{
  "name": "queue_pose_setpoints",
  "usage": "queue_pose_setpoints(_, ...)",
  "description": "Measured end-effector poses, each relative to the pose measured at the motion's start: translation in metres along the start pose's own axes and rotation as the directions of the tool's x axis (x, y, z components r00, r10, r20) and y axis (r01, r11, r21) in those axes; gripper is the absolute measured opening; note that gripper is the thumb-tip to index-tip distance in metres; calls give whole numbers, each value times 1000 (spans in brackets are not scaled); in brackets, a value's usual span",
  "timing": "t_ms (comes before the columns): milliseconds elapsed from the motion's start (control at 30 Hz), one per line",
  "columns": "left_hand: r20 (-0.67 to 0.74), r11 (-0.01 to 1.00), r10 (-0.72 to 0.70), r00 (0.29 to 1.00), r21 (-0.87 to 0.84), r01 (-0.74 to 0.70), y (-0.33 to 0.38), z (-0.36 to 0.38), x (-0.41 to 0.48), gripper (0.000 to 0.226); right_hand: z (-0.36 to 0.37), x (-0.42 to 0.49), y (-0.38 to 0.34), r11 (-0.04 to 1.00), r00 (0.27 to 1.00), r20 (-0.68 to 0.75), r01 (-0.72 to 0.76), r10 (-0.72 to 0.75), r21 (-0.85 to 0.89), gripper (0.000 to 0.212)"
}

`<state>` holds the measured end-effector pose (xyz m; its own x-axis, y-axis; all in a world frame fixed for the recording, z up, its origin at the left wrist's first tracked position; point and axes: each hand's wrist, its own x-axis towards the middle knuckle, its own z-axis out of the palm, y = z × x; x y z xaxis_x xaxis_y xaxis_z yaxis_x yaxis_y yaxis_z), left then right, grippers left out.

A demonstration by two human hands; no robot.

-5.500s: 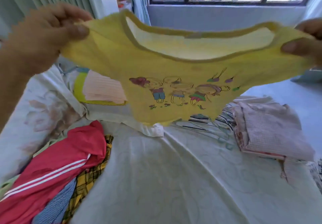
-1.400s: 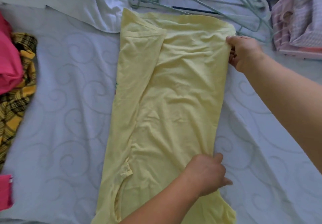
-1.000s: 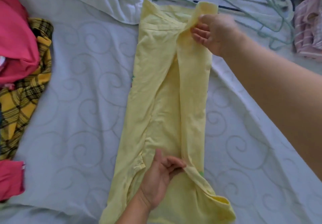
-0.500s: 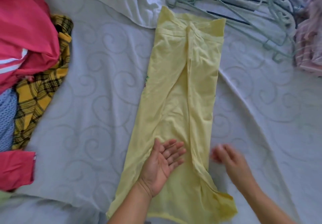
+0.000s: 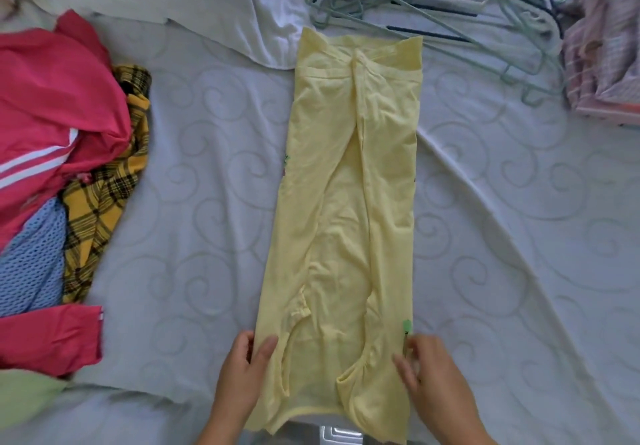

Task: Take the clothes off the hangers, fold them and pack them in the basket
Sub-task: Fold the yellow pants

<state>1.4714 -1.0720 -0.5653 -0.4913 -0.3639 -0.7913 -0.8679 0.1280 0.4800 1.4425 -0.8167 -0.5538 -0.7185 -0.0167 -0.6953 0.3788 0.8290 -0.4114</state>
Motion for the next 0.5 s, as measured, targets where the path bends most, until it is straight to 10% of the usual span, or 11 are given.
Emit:
queue_pose_setpoints(133, 38, 1000, -26, 999, -14, 27, 1, -12, 11, 81, -8, 25, -2, 940, 982, -111, -109, 153, 324, 15)
queue_pose_setpoints(267, 62, 968, 34, 997, -250, -17, 61, -16, 44, 27, -51, 90, -45, 879, 963, -250, 32, 101, 476, 22)
queue_pose_setpoints(500, 180, 864, 351, 919, -442, -243, 245, 9, 162, 20, -156, 242, -145, 795, 941, -331, 148, 70, 588, 41)
